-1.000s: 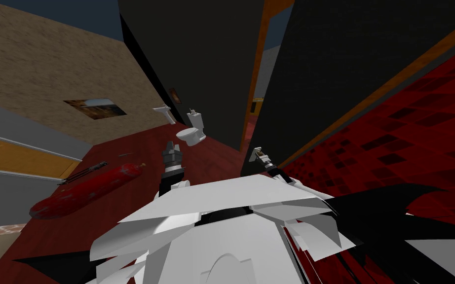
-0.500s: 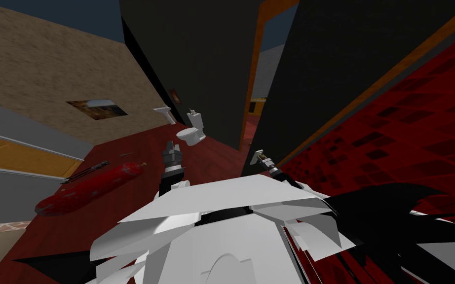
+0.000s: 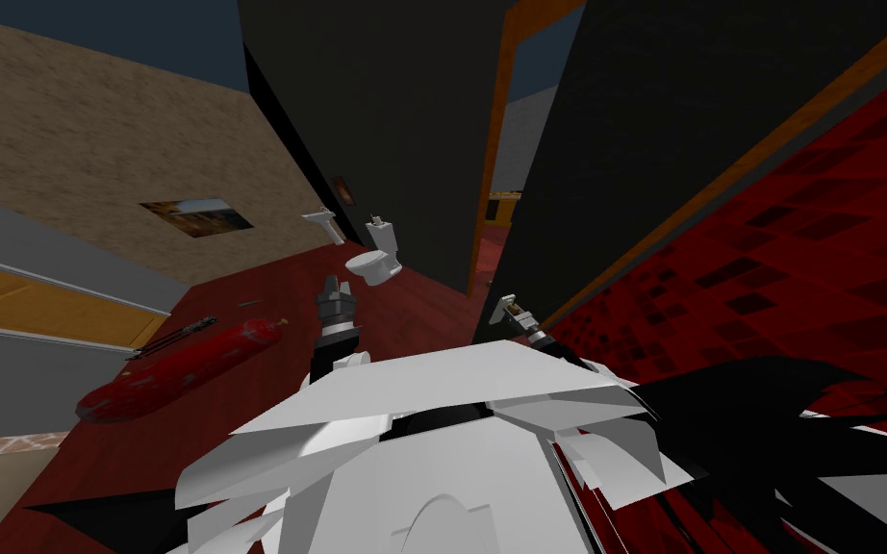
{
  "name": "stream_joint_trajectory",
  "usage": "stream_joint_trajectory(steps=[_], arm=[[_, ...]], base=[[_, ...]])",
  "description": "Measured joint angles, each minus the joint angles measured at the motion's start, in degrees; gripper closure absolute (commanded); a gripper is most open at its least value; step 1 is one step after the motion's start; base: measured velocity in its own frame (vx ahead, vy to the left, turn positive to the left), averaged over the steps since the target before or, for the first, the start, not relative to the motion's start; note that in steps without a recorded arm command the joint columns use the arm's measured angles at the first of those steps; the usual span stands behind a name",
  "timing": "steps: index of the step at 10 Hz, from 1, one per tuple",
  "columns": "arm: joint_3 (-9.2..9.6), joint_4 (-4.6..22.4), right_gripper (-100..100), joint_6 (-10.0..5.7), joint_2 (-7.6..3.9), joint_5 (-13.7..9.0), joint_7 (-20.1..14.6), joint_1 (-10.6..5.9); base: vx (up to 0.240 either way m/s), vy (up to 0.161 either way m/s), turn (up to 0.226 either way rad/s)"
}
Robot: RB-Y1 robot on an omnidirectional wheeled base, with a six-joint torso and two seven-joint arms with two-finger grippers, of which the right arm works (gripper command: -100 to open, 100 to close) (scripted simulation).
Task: Pull the door open
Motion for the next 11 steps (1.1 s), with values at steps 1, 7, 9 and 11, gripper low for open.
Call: stream_joint_trajectory(steps=[1, 7, 9, 11], arm=[[0.62, 0.2, 100, -0.98, 0.00, 0.1, 0.1, -0.06], [4.00, 0.4, 100, -6.26, -1.19, 0.3, 0.7, 0.90], [4.98, 1.0, 100, -8.04, -1.24, 0.5, 0.9, 1.00], [5.93, 1.2, 100, -10.11, -1.72, 0.7, 1.0, 1.64]], base=[[0.048, 0.028, 0.032], [0.033, 0.022, 0.026], [0.025, 0.014, 0.024], [0.018, 0.011, 0.006]])
